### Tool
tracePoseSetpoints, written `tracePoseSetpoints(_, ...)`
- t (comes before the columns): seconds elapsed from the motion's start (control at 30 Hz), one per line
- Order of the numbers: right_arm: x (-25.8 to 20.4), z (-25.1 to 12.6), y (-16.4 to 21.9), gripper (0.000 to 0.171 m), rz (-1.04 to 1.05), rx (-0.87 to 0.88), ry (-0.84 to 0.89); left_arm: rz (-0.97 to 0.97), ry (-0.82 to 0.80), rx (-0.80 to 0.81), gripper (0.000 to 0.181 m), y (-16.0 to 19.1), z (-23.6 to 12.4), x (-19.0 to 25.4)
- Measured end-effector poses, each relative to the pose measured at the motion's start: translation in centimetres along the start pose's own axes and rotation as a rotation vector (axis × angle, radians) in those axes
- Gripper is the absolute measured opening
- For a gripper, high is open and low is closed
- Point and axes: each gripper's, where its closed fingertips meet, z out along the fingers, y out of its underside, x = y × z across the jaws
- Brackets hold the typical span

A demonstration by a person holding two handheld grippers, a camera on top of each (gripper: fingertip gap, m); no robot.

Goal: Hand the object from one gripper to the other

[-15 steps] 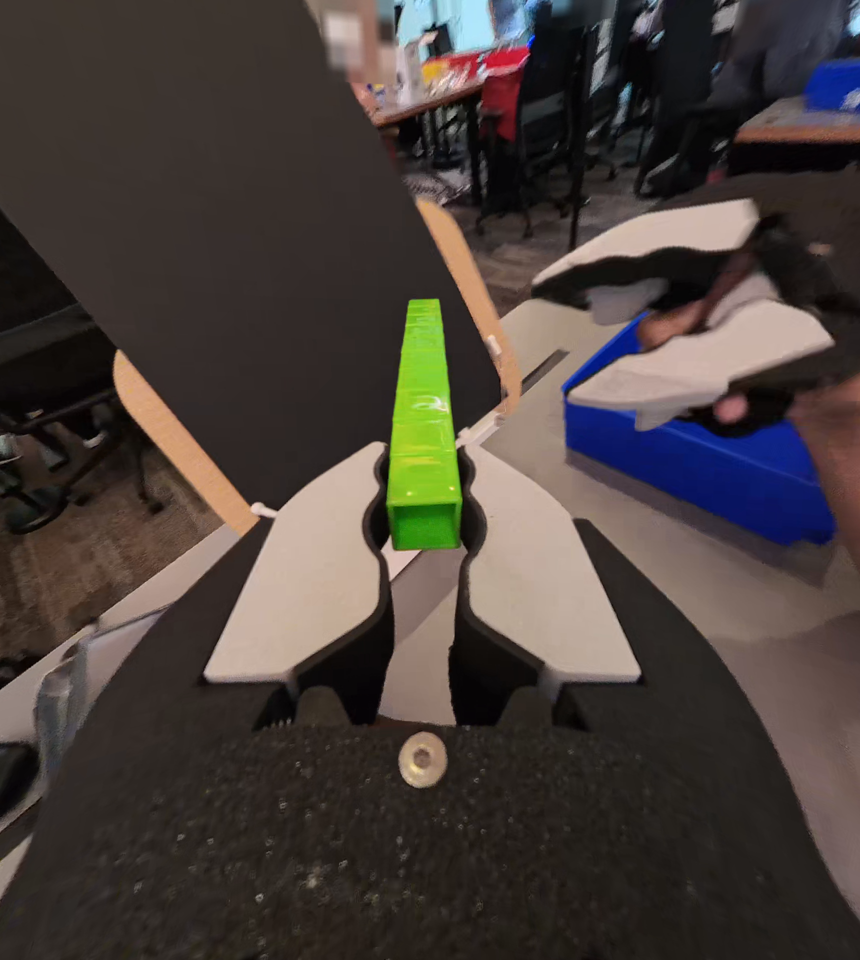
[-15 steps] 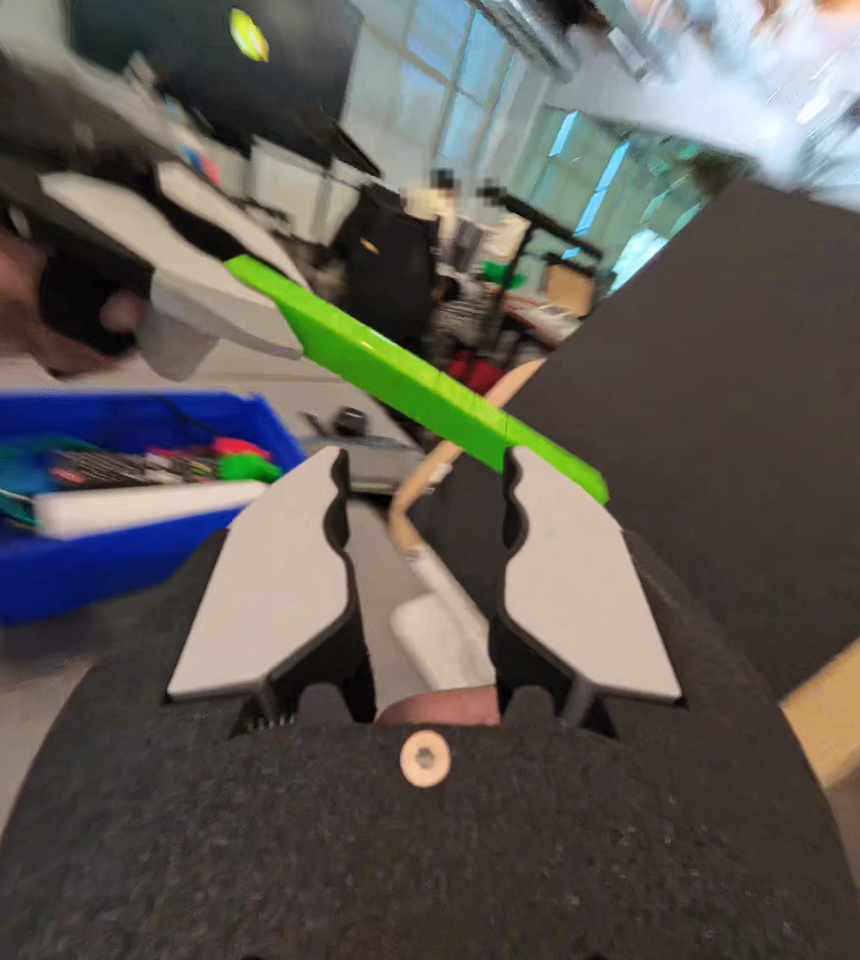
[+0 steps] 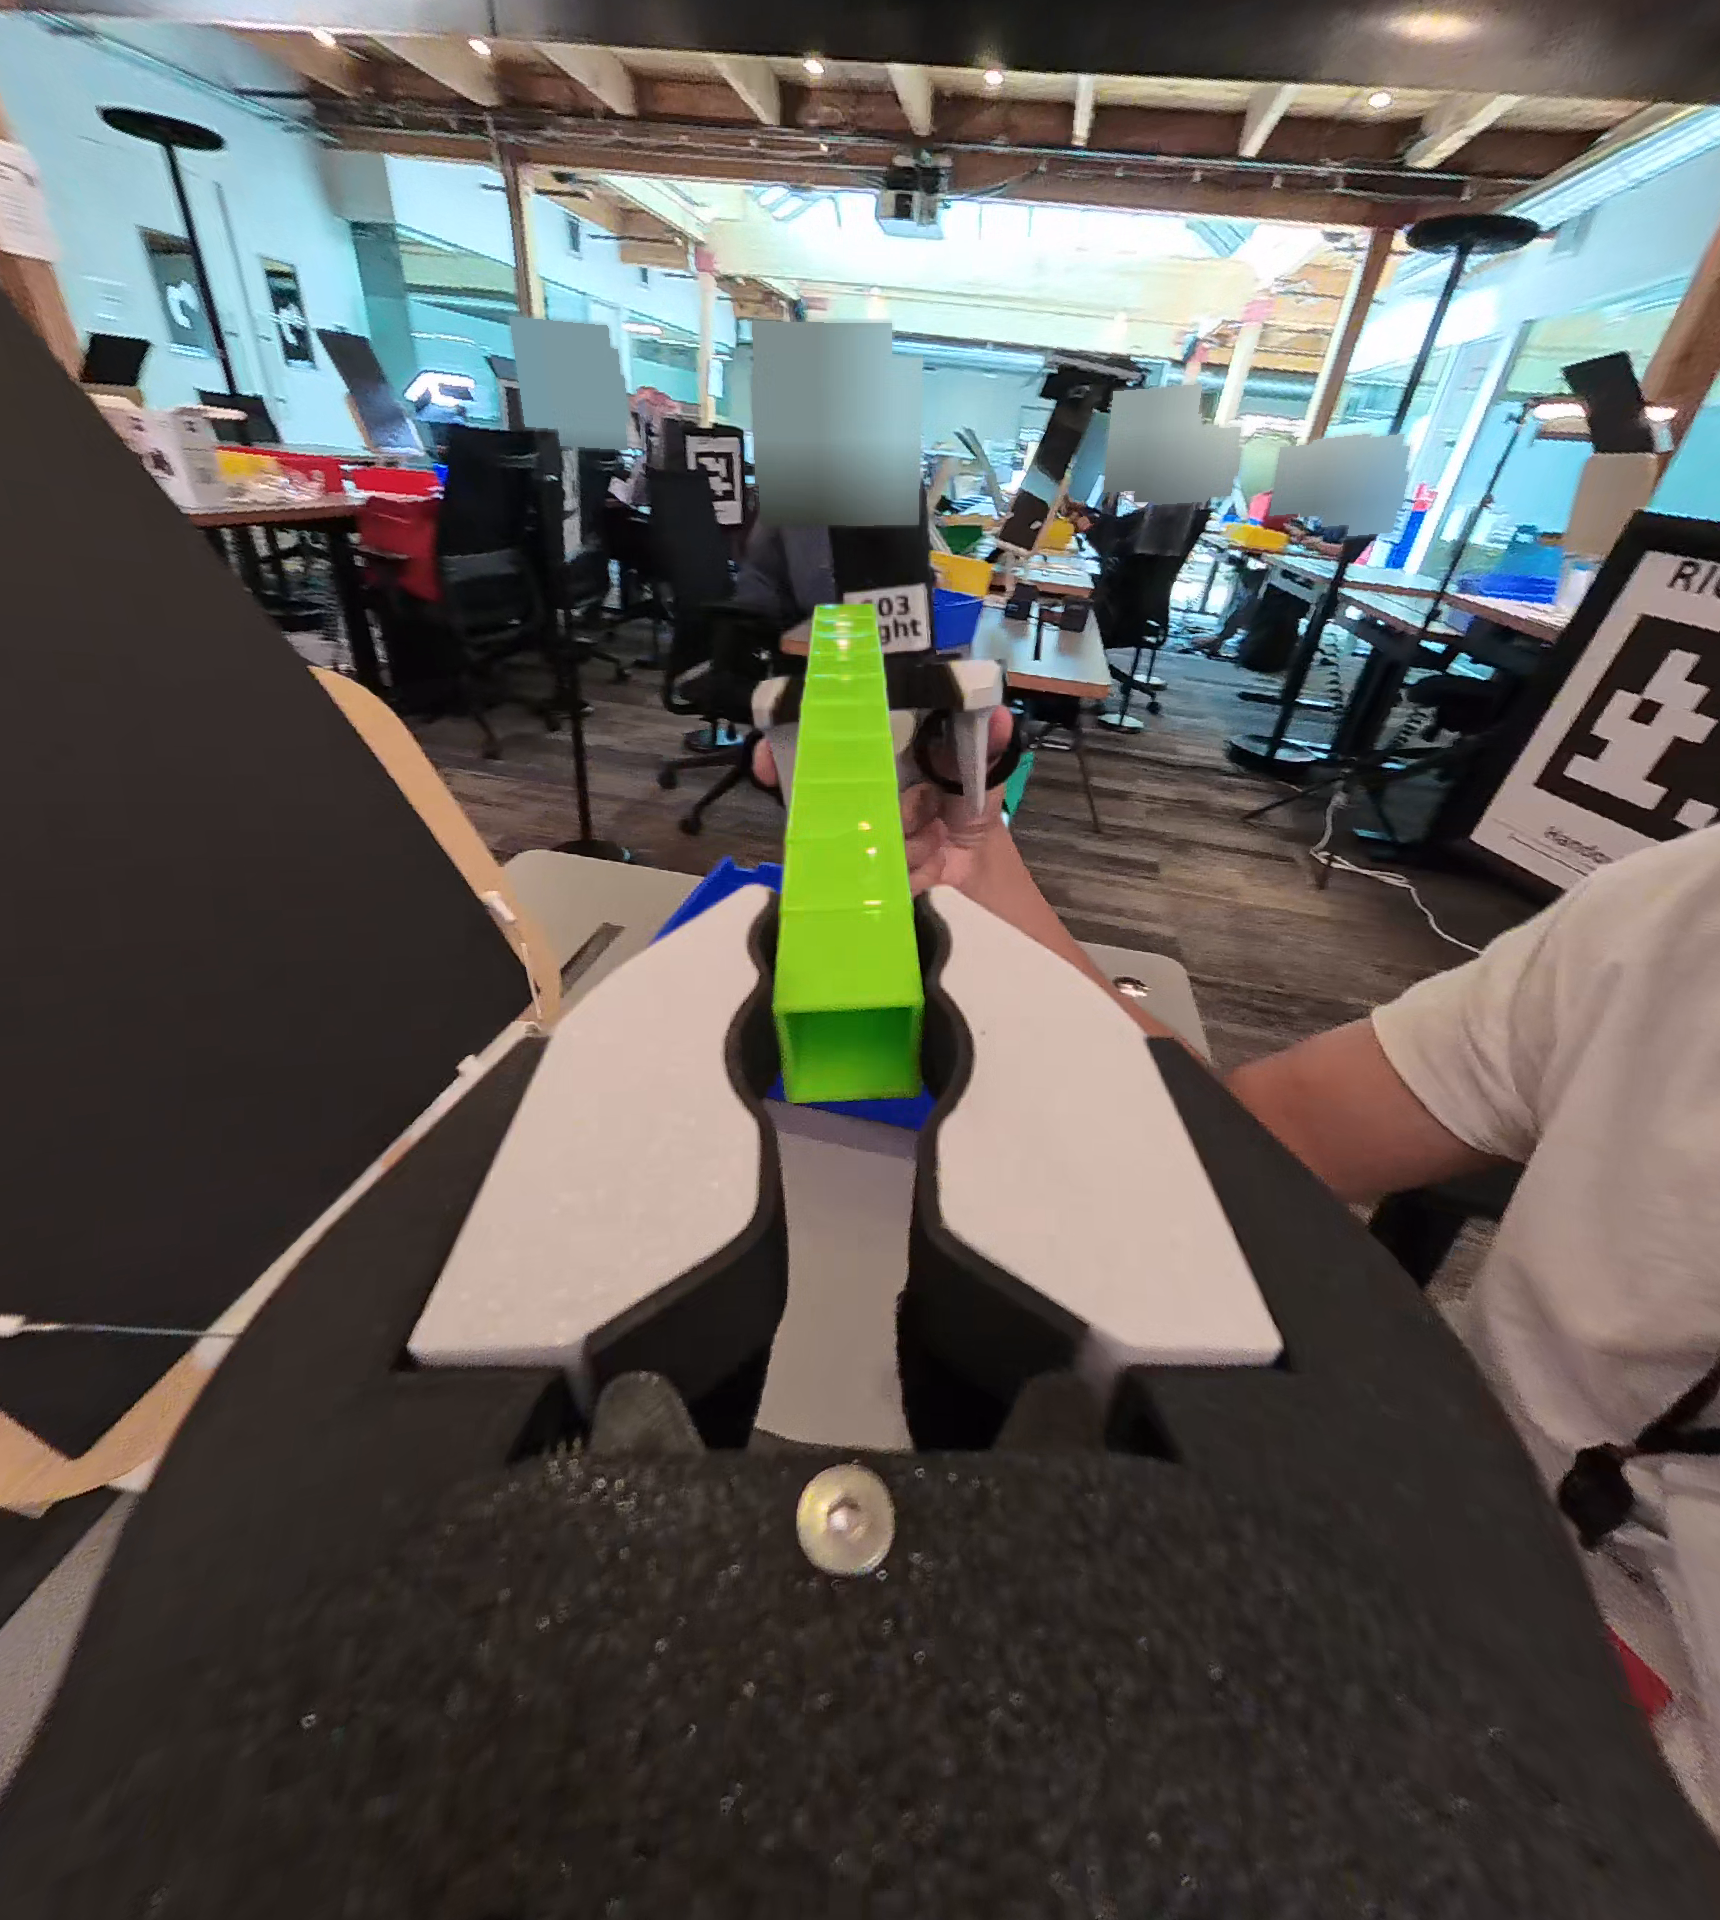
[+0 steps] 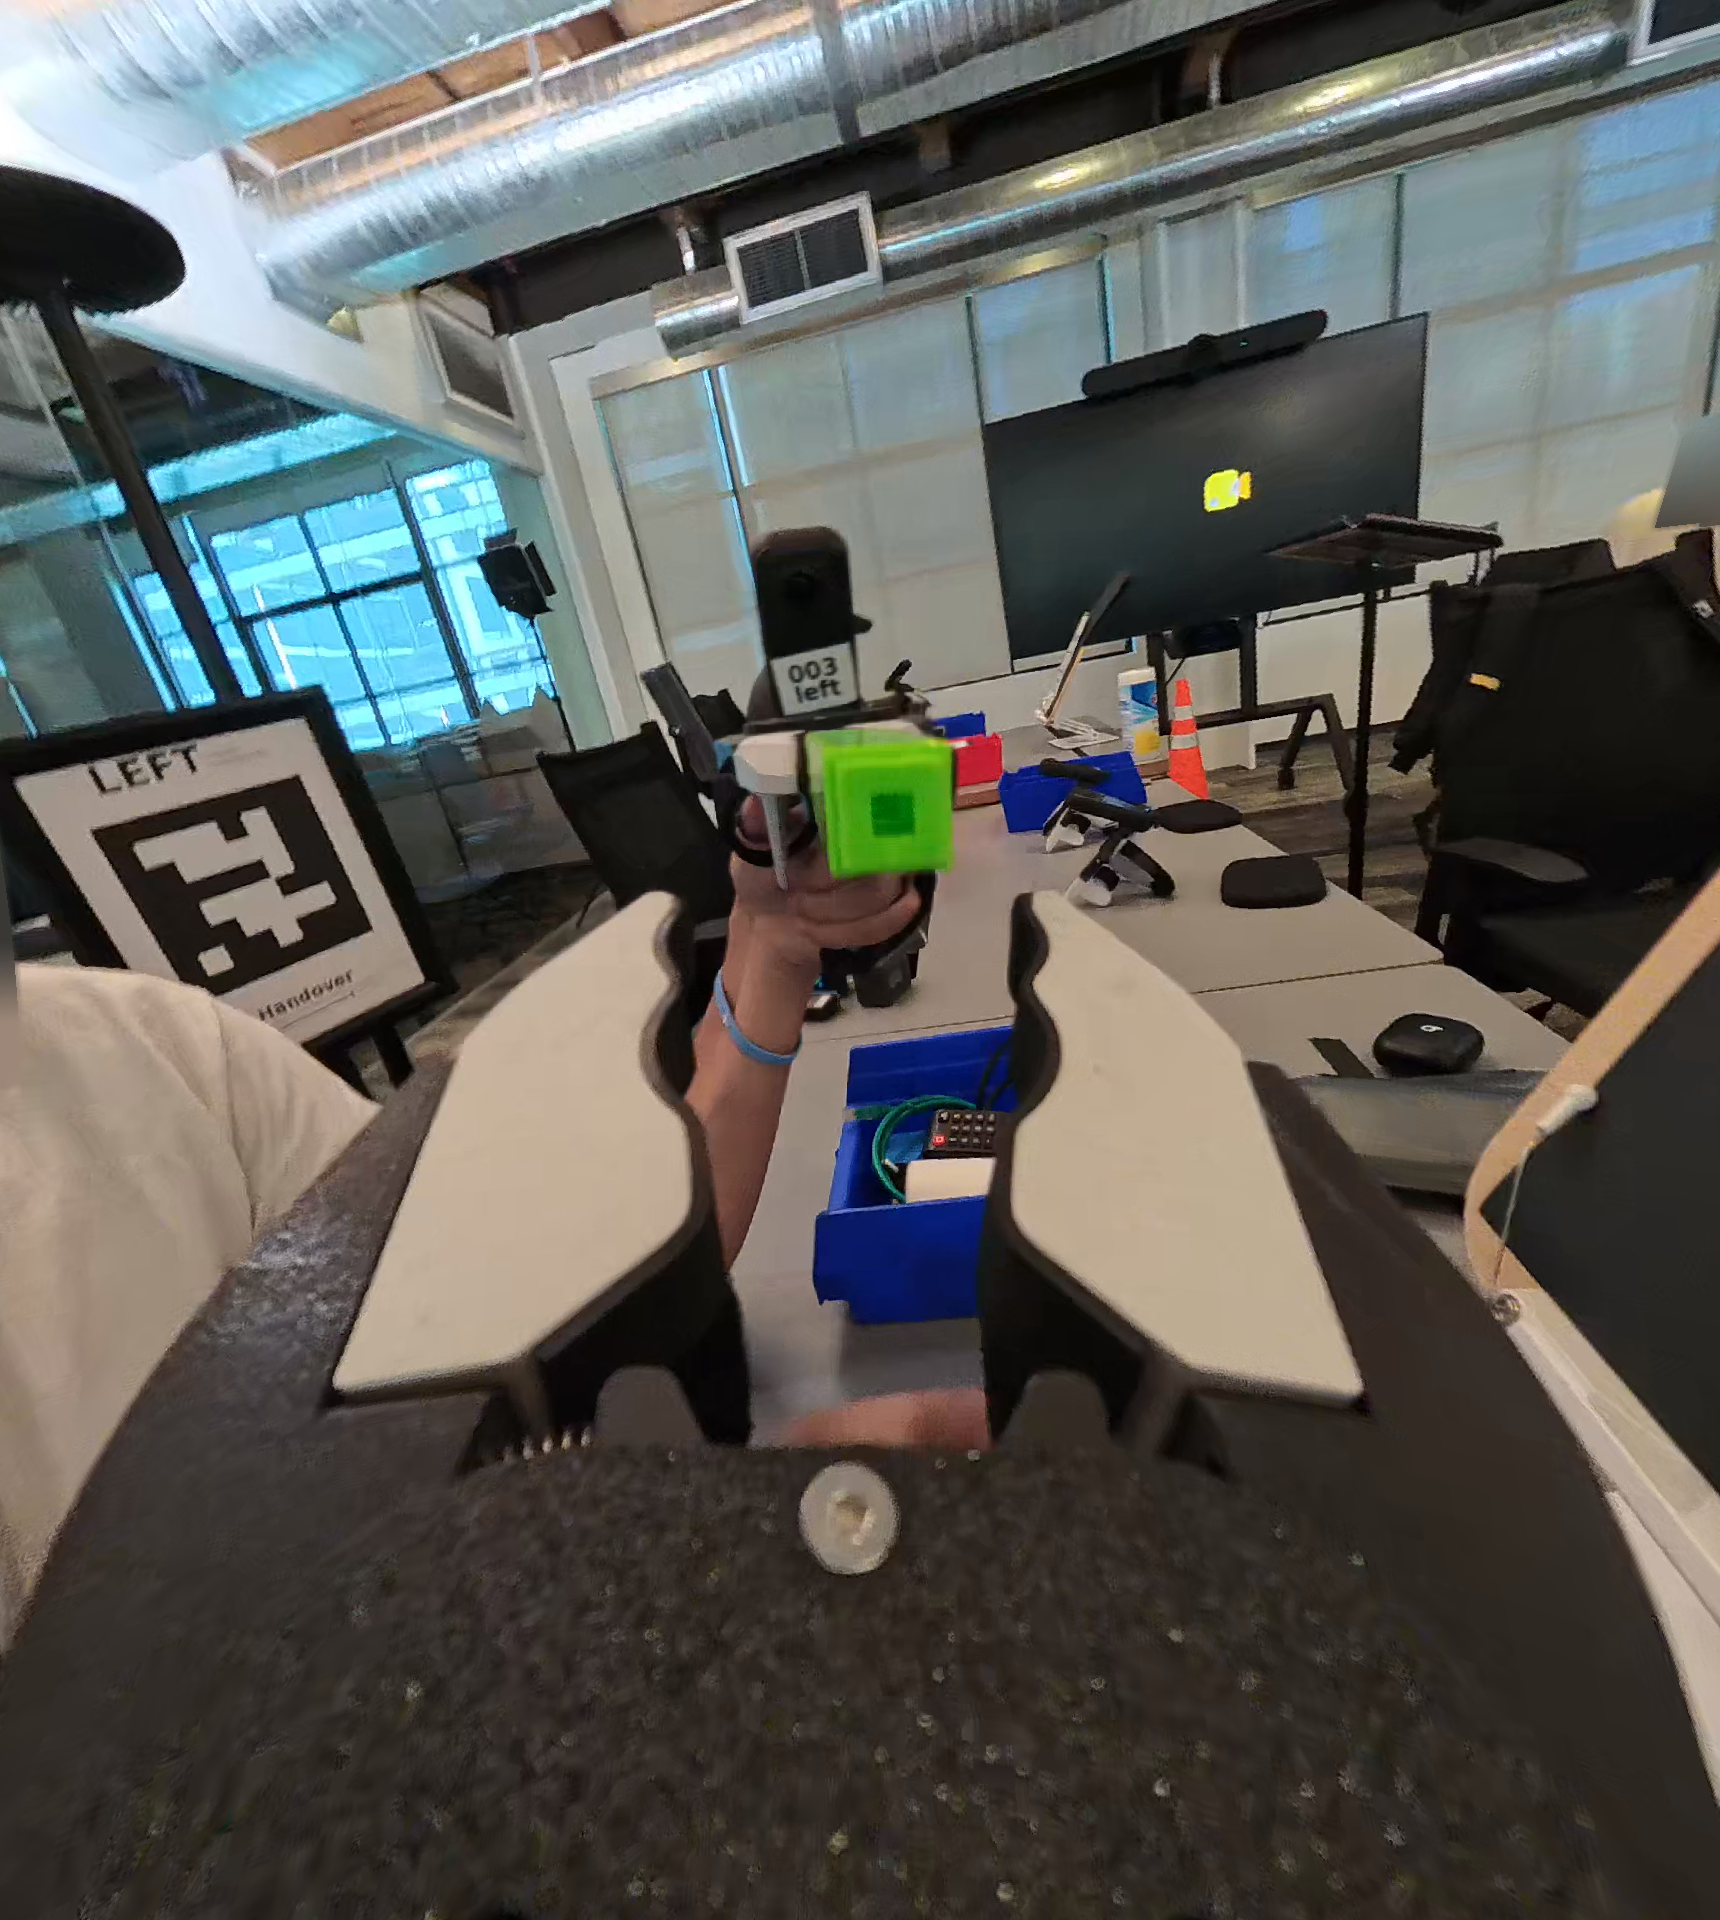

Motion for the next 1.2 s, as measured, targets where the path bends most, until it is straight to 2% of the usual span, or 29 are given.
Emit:
tracePoseSetpoints(0.13, -1.0, 0.0, 0.2, 0.047, -0.066, -0.031, -0.007, -0.003, 0.041, -0.05, 0.023, 0.9, 1.3, 0.6)
tracePoseSetpoints(0.2, -1.1, -0.3, 0.4, 0.023, -0.081, -0.049, -0.007, 0.006, 0.053, -0.071, 0.023, 1.3, 1.8, 0.9)
tracePoseSetpoints(0.33, -1.0, -0.9, 0.6, 0.023, -0.053, -0.076, -0.026, 0.02, 0.059, -0.101, 0.023, 1.9, 2.4, 1.1)
tracePoseSetpoints(0.47, -0.5, -1.2, 0.4, 0.023, -0.086, -0.092, 0.035, 0.037, 0.002, -0.069, 0.024, 1.6, 2.6, 0.3)
tracePoseSetpoints(0.57, -0.3, -2.6, -0.9, 0.023, -0.162, -0.077, 0.16, 0.057, -0.112, 0.007, 0.051, 0.2, 1.8, -0.9)
tracePoseSetpoints(0.8, -1.1, -11.5, -5.0, 0.023, -0.413, -0.098, 0.727, 0.111, -0.22, 0.071, 0.047, -1.7, -0.7, -0.6)
tracePoseSetpoints(0.93, 0.8, -19.7, -6.0, 0.023, -0.432, -0.293, 1.135, 0.093, -0.219, 0.059, 0.041, -1.6, -0.3, -0.4)
tracePoseSetpoints(1.0, 1.7, -23.6, -5.0, 0.023, -0.408, -0.446, 1.29, 0.023, -0.227, 0.015, 0.03, -0.8, 0.2, -0.8)
tracePoseSetpoints(1.03, 2.1, -25.1, -4.0, 0.023, -0.381, -0.517, 1.331, -0.008, -0.226, -0.008, 0.03, -0.3, 0.5, -1.0)
tracePoseSetpoints(1.2, 3.9, -31.8, 4.1, 0.023, -0.245, -0.724, 1.422, -0.013, -0.251, -0.067, 0.032, 0.8, 1.5, -1.6)
